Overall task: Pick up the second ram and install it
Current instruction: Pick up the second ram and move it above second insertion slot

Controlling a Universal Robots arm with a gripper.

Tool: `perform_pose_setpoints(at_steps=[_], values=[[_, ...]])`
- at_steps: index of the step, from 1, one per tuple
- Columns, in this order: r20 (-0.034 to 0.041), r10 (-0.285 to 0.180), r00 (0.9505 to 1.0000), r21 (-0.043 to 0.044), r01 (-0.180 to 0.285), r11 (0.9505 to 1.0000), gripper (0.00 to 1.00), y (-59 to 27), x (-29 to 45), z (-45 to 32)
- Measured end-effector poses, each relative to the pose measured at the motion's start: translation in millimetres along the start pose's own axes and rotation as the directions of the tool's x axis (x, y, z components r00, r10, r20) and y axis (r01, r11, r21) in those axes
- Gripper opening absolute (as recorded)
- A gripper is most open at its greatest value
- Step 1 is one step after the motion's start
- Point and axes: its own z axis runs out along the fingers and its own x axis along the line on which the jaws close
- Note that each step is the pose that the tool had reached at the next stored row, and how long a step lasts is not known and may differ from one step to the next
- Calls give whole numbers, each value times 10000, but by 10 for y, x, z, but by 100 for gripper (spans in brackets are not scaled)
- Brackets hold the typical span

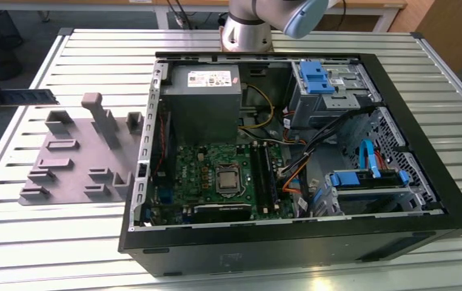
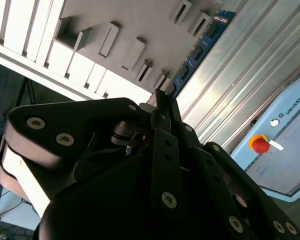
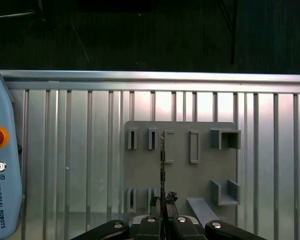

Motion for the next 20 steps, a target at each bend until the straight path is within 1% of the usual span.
perform_pose_setpoints(at_steps=[3, 5, 20], values=[[0, 0, 10000, -1, 0, 10000, 14, -4, -1, -1], [0, -1, 10000, -1, 1, 10000, 14, -21, 0, -1], [1, -1, 10000, 0, 1, 10000, 14, -201, -1, -3]])
